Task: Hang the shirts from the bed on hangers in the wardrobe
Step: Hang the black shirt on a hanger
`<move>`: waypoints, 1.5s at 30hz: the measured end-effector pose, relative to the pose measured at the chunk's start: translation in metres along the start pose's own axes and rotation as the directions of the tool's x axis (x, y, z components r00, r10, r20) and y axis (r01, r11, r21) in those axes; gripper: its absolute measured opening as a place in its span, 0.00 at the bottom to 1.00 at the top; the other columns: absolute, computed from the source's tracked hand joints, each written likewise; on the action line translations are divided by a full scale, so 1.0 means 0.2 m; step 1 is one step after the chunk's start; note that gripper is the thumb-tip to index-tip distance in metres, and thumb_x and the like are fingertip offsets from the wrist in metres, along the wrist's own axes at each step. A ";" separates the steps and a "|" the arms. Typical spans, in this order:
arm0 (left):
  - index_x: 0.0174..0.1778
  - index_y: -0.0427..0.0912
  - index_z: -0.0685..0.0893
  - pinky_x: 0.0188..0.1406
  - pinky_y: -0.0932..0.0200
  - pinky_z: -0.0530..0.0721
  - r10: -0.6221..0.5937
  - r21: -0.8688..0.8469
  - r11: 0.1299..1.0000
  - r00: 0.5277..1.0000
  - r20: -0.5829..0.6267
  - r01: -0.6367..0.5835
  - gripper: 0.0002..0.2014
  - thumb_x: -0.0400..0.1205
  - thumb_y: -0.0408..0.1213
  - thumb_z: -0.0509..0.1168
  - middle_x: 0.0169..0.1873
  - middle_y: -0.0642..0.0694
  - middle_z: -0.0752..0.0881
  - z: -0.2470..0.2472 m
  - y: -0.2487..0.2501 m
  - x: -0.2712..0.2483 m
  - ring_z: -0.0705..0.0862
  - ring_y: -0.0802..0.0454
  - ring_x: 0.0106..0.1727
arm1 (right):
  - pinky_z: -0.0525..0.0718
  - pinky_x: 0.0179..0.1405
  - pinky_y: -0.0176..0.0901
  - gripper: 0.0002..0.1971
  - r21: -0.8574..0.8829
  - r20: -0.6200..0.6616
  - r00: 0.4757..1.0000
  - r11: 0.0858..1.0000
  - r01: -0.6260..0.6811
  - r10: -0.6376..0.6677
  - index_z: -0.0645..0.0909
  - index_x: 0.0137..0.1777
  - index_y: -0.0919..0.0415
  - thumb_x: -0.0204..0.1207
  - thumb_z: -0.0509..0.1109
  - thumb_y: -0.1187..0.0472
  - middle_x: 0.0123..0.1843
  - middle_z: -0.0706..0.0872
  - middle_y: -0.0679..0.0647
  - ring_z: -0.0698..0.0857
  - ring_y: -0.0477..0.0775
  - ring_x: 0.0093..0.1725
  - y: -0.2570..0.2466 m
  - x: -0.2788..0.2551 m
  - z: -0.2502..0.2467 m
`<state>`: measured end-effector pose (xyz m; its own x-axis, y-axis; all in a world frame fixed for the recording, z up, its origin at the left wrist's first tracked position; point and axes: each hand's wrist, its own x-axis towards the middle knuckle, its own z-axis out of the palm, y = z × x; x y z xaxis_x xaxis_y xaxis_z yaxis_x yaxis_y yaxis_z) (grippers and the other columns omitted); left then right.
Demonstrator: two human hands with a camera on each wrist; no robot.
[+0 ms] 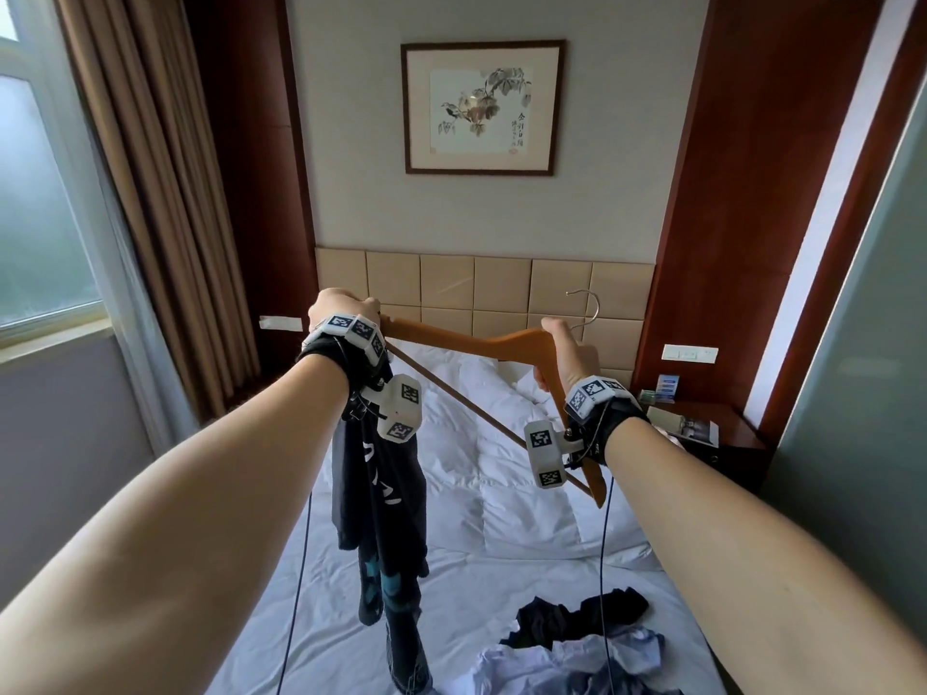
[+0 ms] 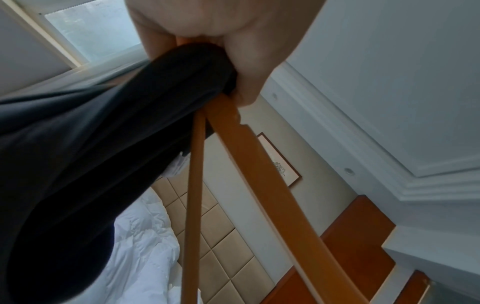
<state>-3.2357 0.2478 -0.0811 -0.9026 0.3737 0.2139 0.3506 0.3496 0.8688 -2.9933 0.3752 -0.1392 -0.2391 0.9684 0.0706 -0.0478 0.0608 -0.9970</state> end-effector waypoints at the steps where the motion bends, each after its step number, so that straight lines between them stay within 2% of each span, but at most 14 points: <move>1: 0.37 0.44 0.89 0.43 0.57 0.83 0.009 0.014 1.000 1.000 0.014 -0.010 0.07 0.75 0.43 0.70 0.40 0.43 0.90 0.01 0.00 0.00 0.86 0.45 0.40 | 0.73 0.21 0.37 0.30 -0.013 0.010 1.000 1.000 0.008 -0.008 0.84 0.35 0.68 0.69 0.69 0.36 0.25 0.83 0.62 0.77 0.54 0.19 0.00 0.00 0.01; 7: 0.41 0.41 0.92 0.36 0.61 0.83 0.074 0.157 0.983 0.987 0.142 -0.096 0.06 0.72 0.38 0.72 0.37 0.44 0.90 0.06 0.03 -0.02 0.85 0.49 0.34 | 0.76 0.21 0.35 0.30 -0.082 0.095 0.995 0.996 0.046 -0.038 0.84 0.35 0.64 0.72 0.69 0.33 0.25 0.85 0.59 0.80 0.53 0.21 -0.04 -0.02 0.06; 10: 0.41 0.41 0.92 0.39 0.60 0.85 0.099 0.202 0.969 0.973 0.208 -0.142 0.06 0.73 0.38 0.72 0.38 0.43 0.91 0.10 0.04 -0.04 0.89 0.44 0.41 | 0.77 0.23 0.35 0.32 -0.137 0.147 0.988 0.988 0.077 -0.056 0.82 0.32 0.60 0.71 0.68 0.28 0.23 0.85 0.56 0.81 0.52 0.22 -0.07 -0.03 0.09; 13: 0.38 0.39 0.91 0.46 0.51 0.90 0.081 0.206 0.968 0.956 0.282 -0.143 0.07 0.69 0.38 0.71 0.37 0.40 0.91 0.16 0.04 -0.03 0.91 0.41 0.40 | 0.79 0.28 0.37 0.29 -0.159 0.240 0.967 0.980 0.120 -0.080 0.84 0.34 0.58 0.70 0.72 0.29 0.24 0.85 0.53 0.81 0.51 0.24 -0.09 -0.04 0.13; 15: 0.33 0.40 0.90 0.44 0.43 0.91 0.073 0.180 0.974 0.941 0.332 -0.139 0.09 0.62 0.39 0.71 0.33 0.39 0.91 0.20 0.03 0.01 0.92 0.40 0.37 | 0.81 0.31 0.41 0.25 -0.162 0.301 0.949 0.976 0.145 -0.091 0.88 0.42 0.57 0.67 0.77 0.33 0.31 0.88 0.56 0.83 0.52 0.28 -0.10 -0.05 0.16; 18: 0.33 0.40 0.90 0.43 0.41 0.91 0.095 0.130 0.979 0.914 0.395 -0.158 0.12 0.57 0.40 0.70 0.32 0.39 0.91 0.27 0.02 0.05 0.92 0.40 0.38 | 0.83 0.33 0.42 0.12 -0.206 0.376 0.920 0.958 0.201 -0.112 0.87 0.47 0.56 0.70 0.80 0.51 0.34 0.89 0.55 0.85 0.51 0.32 -0.12 -0.05 0.21; 20: 0.35 0.38 0.90 0.43 0.40 0.91 0.128 0.094 0.979 0.906 0.403 -0.179 0.11 0.61 0.39 0.70 0.33 0.38 0.91 0.27 0.05 0.03 0.92 0.39 0.38 | 0.84 0.35 0.42 0.08 -0.257 0.410 0.903 0.934 0.249 -0.128 0.84 0.46 0.57 0.69 0.79 0.60 0.34 0.87 0.54 0.84 0.52 0.33 -0.15 -0.06 0.24; 24: 0.43 0.33 0.89 0.44 0.39 0.91 0.198 0.054 0.971 0.912 0.359 -0.233 0.08 0.73 0.33 0.69 0.39 0.34 0.90 0.22 0.14 -0.05 0.91 0.36 0.42 | 0.83 0.33 0.42 0.12 -0.338 0.413 0.902 0.898 0.281 -0.127 0.79 0.46 0.52 0.66 0.77 0.64 0.35 0.86 0.51 0.86 0.51 0.32 -0.18 -0.06 0.28; 30: 0.41 0.33 0.90 0.40 0.43 0.92 0.330 0.062 0.927 0.882 0.337 -0.370 0.09 0.73 0.36 0.68 0.38 0.35 0.91 0.14 0.31 -0.18 0.91 0.37 0.39 | 0.82 0.33 0.43 0.17 -0.411 0.422 0.889 0.836 0.364 -0.180 0.79 0.52 0.57 0.63 0.74 0.66 0.30 0.87 0.54 0.84 0.53 0.29 -0.23 -0.08 0.31; 34: 0.43 0.39 0.93 0.44 0.48 0.91 0.436 0.095 0.864 0.830 0.347 -0.494 0.08 0.76 0.37 0.70 0.39 0.39 0.91 0.12 0.38 -0.26 0.90 0.39 0.42 | 0.84 0.38 0.46 0.07 -0.464 0.417 0.882 0.783 0.414 -0.219 0.81 0.37 0.58 0.61 0.76 0.62 0.32 0.89 0.56 0.85 0.55 0.32 -0.24 -0.09 0.32; 36: 0.44 0.43 0.93 0.44 0.52 0.89 0.473 0.136 0.828 0.807 0.352 -0.545 0.08 0.77 0.39 0.69 0.42 0.42 0.91 0.12 0.39 -0.26 0.89 0.41 0.45 | 0.86 0.39 0.47 0.06 -0.446 0.393 0.896 0.809 0.382 -0.207 0.83 0.35 0.59 0.58 0.75 0.60 0.31 0.90 0.56 0.86 0.53 0.30 -0.23 -0.09 0.32; 40: 0.43 0.49 0.93 0.49 0.49 0.88 0.502 0.150 0.778 0.747 0.436 -0.611 0.13 0.76 0.52 0.68 0.43 0.46 0.90 0.15 0.38 -0.24 0.86 0.43 0.50 | 0.83 0.36 0.45 0.07 -0.425 0.363 0.910 0.833 0.355 -0.202 0.82 0.34 0.61 0.58 0.75 0.59 0.28 0.88 0.56 0.83 0.52 0.27 -0.22 -0.08 0.30; 43: 0.36 0.45 0.88 0.37 0.57 0.78 0.499 0.246 0.694 0.699 0.513 -0.676 0.25 0.78 0.65 0.63 0.32 0.46 0.83 0.16 0.37 -0.23 0.80 0.46 0.41 | 0.80 0.31 0.38 0.05 -0.429 0.371 0.906 0.827 0.364 -0.206 0.83 0.33 0.61 0.62 0.76 0.61 0.28 0.88 0.54 0.83 0.50 0.26 -0.23 -0.08 0.29; 45: 0.29 0.43 0.82 0.32 0.58 0.72 0.461 0.267 0.695 0.698 0.547 -0.668 0.30 0.78 0.69 0.60 0.28 0.46 0.79 0.15 0.37 -0.23 0.78 0.47 0.34 | 0.79 0.29 0.35 0.04 -0.449 0.393 0.897 0.809 0.380 -0.203 0.83 0.35 0.60 0.64 0.76 0.62 0.30 0.89 0.54 0.84 0.49 0.27 -0.25 -0.09 0.29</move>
<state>-3.1616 0.2829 -0.0409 -0.3320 0.8925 0.3054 0.9132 0.2229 0.3413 -3.0422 0.3416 -0.0883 -0.5861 0.7611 0.2778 0.3063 0.5256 -0.7937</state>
